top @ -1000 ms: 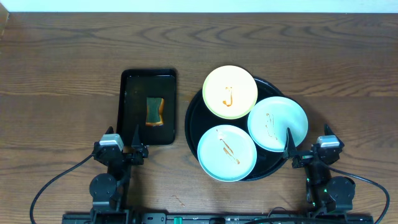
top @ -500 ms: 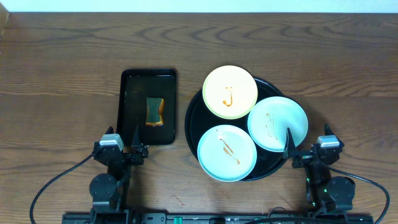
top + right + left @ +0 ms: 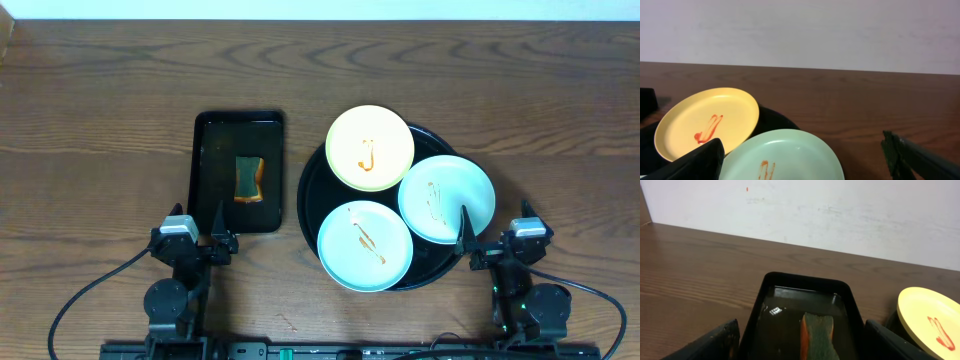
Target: Clean dirty plates on tray and stack at the side
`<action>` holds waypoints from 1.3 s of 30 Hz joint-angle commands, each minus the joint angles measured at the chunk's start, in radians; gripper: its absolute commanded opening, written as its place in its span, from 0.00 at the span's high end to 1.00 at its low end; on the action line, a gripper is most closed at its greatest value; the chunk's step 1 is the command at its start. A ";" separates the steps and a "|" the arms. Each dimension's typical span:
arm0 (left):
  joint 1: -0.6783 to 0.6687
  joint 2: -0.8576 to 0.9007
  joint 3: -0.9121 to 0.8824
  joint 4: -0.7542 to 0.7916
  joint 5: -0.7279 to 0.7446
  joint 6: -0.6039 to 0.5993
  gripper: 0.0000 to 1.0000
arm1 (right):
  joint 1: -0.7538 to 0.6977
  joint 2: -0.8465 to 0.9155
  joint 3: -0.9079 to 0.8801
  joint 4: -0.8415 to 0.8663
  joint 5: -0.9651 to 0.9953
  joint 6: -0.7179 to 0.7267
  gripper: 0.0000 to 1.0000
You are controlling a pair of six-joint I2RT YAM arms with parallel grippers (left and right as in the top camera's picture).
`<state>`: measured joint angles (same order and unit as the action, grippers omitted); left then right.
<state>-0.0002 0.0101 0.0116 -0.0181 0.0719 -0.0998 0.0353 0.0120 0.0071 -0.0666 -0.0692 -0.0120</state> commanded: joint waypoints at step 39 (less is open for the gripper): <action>0.004 0.219 0.186 -0.140 0.018 -0.036 0.21 | 0.019 -0.005 -0.002 -0.005 0.006 -0.011 0.01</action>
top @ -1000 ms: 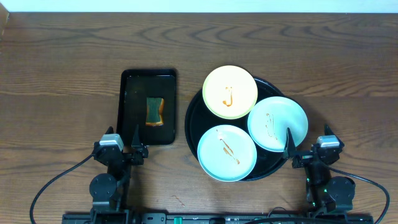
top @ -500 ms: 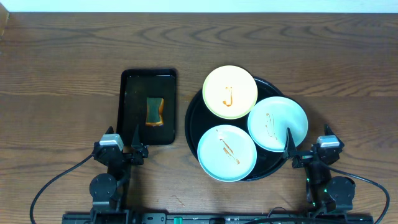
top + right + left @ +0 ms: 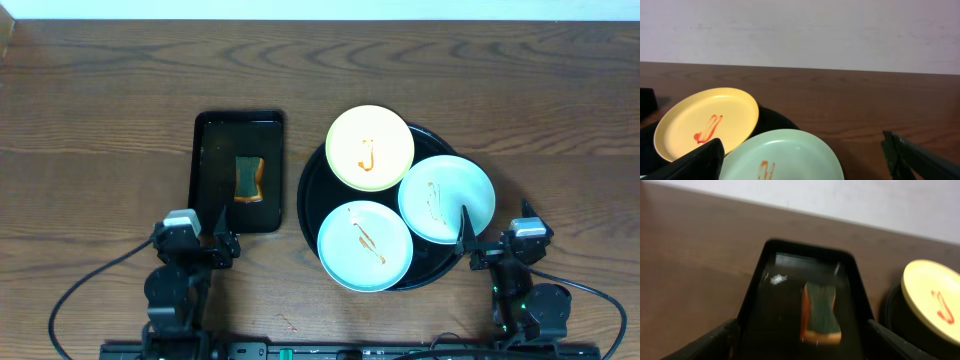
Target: Clean dirty plates on tray and stack at the side
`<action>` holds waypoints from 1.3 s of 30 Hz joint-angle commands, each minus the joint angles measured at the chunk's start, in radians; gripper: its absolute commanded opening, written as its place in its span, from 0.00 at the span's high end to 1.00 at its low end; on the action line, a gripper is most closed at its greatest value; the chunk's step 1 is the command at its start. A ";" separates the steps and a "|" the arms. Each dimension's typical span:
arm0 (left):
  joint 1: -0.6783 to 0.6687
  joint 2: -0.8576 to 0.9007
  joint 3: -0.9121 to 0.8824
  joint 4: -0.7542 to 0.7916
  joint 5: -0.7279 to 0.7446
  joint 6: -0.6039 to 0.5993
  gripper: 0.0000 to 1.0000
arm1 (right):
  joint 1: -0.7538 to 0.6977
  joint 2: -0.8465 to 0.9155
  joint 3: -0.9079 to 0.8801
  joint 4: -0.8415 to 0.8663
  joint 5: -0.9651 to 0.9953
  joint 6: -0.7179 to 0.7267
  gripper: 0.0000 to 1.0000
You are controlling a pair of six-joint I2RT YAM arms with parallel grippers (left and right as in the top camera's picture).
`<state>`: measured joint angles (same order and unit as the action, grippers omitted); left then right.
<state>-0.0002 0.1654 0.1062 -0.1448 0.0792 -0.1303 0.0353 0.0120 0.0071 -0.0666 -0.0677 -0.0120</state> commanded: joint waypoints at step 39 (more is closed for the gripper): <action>0.003 0.889 0.879 -0.652 0.011 -0.005 0.21 | 0.018 0.838 0.743 -0.657 -0.045 0.208 0.01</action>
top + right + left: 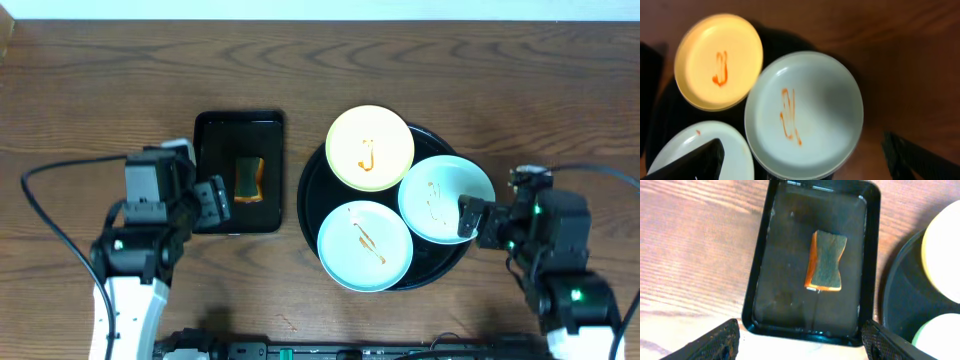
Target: Clean dirty plates on tray and stack at the side
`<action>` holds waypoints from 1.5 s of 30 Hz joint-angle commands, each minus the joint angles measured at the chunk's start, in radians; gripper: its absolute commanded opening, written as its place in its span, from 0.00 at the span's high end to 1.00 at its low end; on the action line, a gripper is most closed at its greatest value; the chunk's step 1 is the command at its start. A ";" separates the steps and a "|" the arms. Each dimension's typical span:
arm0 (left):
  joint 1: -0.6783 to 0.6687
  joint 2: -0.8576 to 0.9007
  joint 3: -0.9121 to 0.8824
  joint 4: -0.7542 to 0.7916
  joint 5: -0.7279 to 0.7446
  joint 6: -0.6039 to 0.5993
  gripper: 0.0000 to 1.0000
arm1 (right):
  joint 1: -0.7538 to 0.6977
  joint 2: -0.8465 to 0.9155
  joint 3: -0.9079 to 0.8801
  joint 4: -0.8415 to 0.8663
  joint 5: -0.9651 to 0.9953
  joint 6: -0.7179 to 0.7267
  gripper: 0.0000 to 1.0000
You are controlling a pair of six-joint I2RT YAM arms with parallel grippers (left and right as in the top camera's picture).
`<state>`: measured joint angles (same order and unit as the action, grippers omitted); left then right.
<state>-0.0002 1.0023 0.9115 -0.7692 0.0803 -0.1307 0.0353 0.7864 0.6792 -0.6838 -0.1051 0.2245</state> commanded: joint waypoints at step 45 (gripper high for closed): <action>-0.085 0.704 0.159 0.236 0.084 -0.016 0.34 | 0.018 0.266 0.202 -0.117 -0.042 -0.159 0.01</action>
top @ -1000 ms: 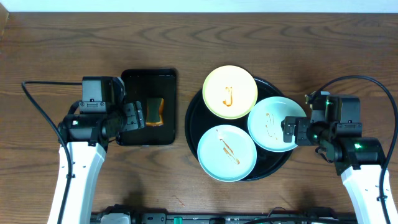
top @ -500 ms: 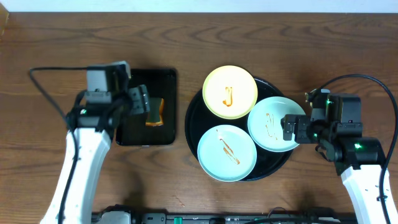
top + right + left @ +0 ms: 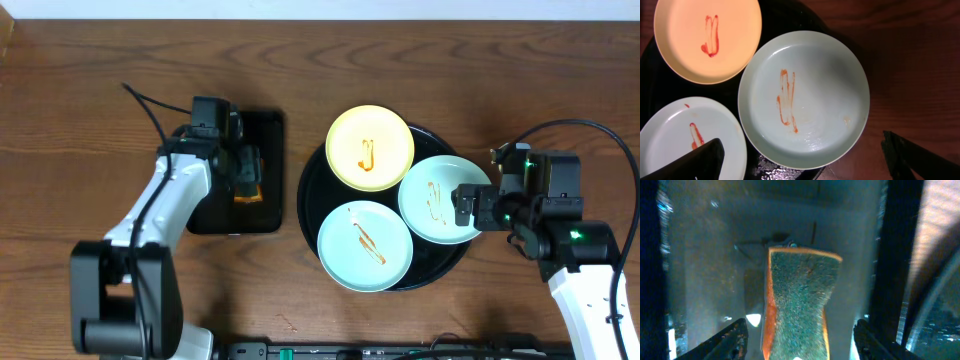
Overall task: Clean dirty plates on tray and stack at the side
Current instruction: 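Lower left gripper and grasp the orange-green sponge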
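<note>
Three ketchup-smeared plates lie on a round black tray (image 3: pixel 312 200): a yellow plate (image 3: pixel 370 148) at the back, a pale green plate (image 3: pixel 435 198) on the right and another pale plate (image 3: pixel 365 245) in front. A green-topped orange sponge (image 3: pixel 797 305) lies in a wet black basin (image 3: pixel 205 215). My left gripper (image 3: pixel 800 347) is open, low over the sponge, one finger on each side of it. Over the green plate's (image 3: pixel 805 97) near right rim my right gripper (image 3: pixel 467 208) hangs open and holds nothing.
The basin stands just left of the round tray, with a narrow strip of wooden table (image 3: pixel 500 90) between them. Bare wood stretches right of the tray and along the back. Cables trail from both arms over the table's front part.
My left gripper was high above the basin's front left; now it is low over the sponge, open around it. My right gripper has come lower and closer over the green plate.
Both arms first rested at the table's front edge, their cameras looking level across it. Then the left wrist tilted down toward the basin. Later both arms were raised, looking down. Now the left straddles the sponge and the right hangs over the green plate.
</note>
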`<action>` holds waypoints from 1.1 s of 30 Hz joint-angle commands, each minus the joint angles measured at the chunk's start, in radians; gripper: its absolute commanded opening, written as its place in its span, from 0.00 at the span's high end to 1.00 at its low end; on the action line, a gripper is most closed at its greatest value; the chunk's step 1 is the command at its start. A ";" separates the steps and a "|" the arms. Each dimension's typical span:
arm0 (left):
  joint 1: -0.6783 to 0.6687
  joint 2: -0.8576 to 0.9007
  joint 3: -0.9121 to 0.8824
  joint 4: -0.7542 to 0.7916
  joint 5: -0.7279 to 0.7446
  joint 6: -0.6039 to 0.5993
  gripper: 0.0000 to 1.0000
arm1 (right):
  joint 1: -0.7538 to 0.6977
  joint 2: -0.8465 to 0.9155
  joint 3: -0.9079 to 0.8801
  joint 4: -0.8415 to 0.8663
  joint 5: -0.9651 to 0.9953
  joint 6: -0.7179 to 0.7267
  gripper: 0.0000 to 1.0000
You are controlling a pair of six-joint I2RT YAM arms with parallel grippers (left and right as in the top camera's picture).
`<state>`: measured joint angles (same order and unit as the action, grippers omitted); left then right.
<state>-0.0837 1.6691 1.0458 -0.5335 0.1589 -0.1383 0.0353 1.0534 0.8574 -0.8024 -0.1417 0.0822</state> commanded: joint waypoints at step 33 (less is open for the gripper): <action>-0.034 0.100 0.003 0.013 -0.039 -0.009 0.54 | 0.018 -0.002 0.024 0.002 -0.005 -0.016 0.01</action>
<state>-0.1143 1.7531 1.0458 -0.5156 0.1398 -0.1455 0.0353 1.0534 0.8574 -0.8021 -0.1417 0.0822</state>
